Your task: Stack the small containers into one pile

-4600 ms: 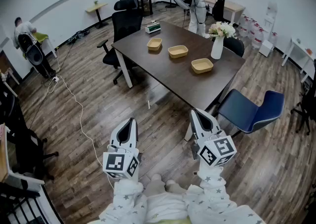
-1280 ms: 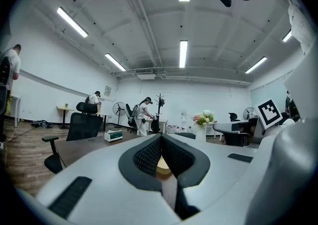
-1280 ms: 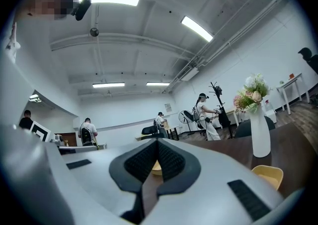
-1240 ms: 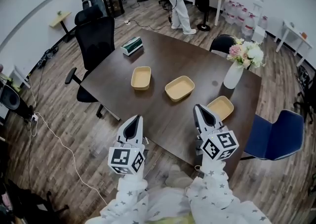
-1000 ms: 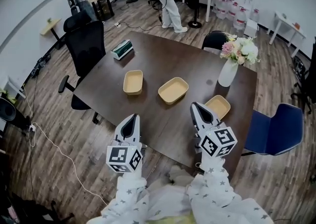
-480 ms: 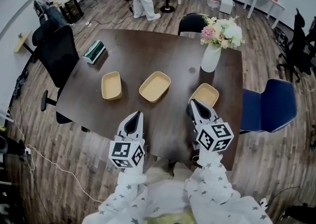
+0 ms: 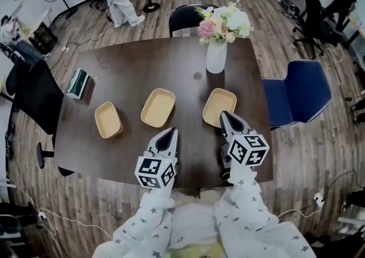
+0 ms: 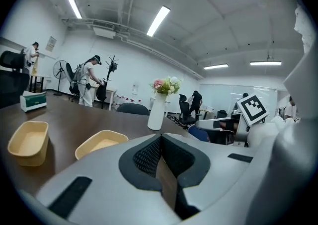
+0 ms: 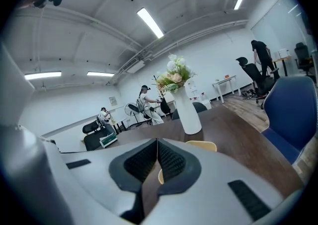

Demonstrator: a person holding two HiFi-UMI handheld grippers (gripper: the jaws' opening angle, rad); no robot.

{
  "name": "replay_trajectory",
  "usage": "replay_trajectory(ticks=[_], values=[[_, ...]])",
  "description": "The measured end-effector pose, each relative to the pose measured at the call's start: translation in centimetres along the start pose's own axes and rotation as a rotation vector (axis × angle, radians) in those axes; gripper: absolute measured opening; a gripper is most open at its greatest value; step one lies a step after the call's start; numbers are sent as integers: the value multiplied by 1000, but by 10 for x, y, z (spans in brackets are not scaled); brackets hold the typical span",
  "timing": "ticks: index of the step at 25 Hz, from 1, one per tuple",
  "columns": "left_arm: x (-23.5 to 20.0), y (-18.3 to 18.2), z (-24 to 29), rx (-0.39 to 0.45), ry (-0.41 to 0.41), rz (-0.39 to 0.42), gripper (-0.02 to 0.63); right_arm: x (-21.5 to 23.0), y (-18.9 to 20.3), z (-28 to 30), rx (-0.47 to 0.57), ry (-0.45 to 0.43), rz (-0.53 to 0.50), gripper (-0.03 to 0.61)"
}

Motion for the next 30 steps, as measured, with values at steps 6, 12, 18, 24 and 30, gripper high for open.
replay_trajectory(ticks=[6,12,18,24,30], values=[[15,21,30,-68,111,-25,25,30,7,1,-8,118,47,25],[29,38,46,-126,153,-47,25,62,24,-5,-62,206,72,34],[34,53,56,-170,154,-51,26,85,47,-4,-118,263,120,149],[30,63,60,-195,136,-49,26,93,64,7,-171,285,161,158],[30,68,61,-201,126,-52,26,102,79,14,-228,318,181,155]])
Point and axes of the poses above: the fingertips, and each gripper's own axes: z forward along the fingers, x to its right, y out of its underside, the point moved 1 cm from there along -z, backward along the fingers, and after that the axes turned 13 degrees about x, right-handed, at the moved point
